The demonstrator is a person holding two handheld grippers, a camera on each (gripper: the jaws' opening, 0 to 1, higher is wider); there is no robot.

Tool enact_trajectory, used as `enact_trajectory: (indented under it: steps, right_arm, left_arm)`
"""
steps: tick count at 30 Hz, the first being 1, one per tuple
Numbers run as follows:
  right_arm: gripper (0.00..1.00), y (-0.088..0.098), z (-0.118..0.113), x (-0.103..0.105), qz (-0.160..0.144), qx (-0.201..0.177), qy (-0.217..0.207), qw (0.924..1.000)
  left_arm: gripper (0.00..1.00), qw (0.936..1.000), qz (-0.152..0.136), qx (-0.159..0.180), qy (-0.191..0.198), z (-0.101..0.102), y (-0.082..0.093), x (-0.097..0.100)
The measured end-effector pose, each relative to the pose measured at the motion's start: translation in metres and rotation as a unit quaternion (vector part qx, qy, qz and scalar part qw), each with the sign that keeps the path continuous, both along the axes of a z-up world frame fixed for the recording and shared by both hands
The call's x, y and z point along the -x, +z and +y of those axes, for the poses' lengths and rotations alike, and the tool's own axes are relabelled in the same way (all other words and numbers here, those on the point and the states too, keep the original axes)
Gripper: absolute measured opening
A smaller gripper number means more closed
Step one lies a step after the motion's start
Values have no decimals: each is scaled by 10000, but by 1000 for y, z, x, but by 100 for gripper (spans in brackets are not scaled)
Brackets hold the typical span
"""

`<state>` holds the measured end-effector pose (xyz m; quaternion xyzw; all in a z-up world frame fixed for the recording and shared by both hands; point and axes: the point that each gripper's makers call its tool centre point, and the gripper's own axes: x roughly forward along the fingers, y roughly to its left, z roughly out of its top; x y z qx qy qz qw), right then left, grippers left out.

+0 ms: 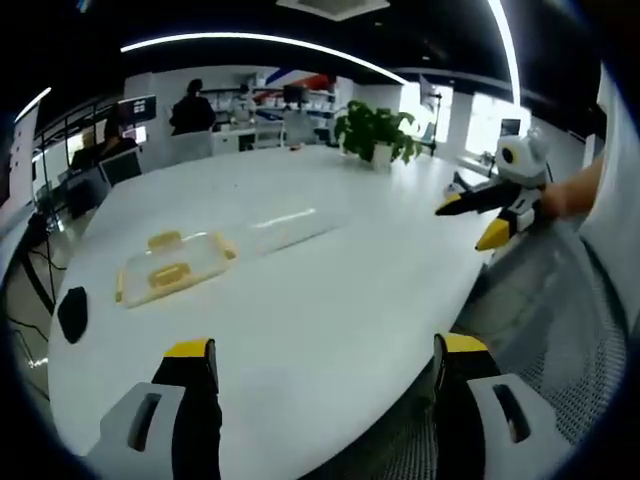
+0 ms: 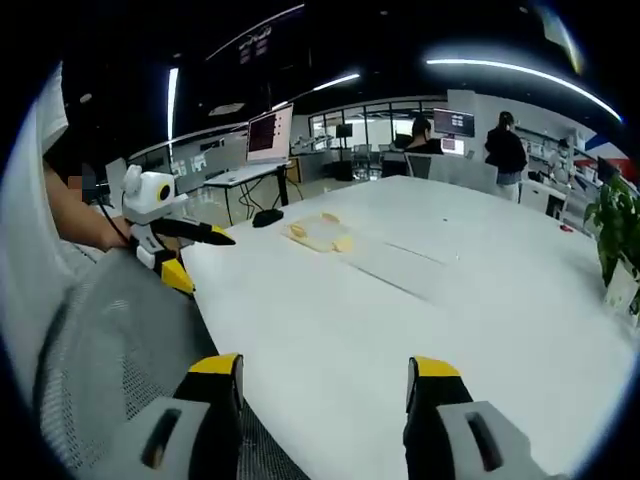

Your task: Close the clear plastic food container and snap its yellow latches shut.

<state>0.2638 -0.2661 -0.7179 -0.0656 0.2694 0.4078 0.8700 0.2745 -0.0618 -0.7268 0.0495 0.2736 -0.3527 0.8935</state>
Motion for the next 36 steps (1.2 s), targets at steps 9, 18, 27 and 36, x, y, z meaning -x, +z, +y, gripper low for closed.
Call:
enact_trajectory:
  steps: [9,18,27,36]
  right_arm:
    - [65,0,0,0,-1,-14,-13,10000]
    - [65,0,-1,-1,1,-21,-22,10000]
    - [64,-1,0,0,36,12,-4,10000]
    - [64,-1,-3,-2,22,16,-98,9999]
  left_arm:
    - [87,10000,2,-16,14,0,0,0]
    - [87,10000,-26,3,50,2,0,-1]
    - [87,10000,-35,11,81,3,1,-1]
    - [88,10000,10,11,86,3,0,-2]
